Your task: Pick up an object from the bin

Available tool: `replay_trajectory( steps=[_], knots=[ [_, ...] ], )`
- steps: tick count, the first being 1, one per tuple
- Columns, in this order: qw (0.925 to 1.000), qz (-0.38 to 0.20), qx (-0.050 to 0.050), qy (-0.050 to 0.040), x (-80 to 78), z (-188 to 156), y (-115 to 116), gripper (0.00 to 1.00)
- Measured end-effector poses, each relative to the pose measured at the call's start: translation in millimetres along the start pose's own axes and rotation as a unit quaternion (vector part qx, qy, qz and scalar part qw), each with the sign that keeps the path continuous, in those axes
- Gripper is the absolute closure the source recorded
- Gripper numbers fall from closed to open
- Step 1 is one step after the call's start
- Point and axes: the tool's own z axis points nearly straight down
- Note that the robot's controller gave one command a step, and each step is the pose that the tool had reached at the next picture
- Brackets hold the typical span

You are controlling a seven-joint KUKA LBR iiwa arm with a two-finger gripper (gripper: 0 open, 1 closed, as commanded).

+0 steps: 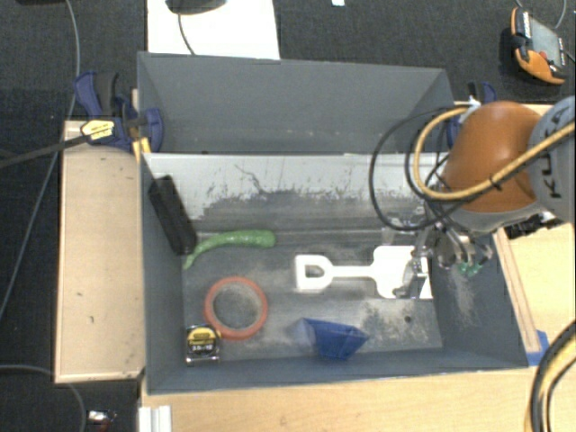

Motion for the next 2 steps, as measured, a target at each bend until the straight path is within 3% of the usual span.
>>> replay_trajectory(
  steps=[1,2],
  knots=[
    [1.0,-0.002,0.0,-0.0041,-2.1,-4,0,0.0],
    [0.9981,-0.062,0.0,-0.0046,-42.1,76,35,0.0]
  ],
)
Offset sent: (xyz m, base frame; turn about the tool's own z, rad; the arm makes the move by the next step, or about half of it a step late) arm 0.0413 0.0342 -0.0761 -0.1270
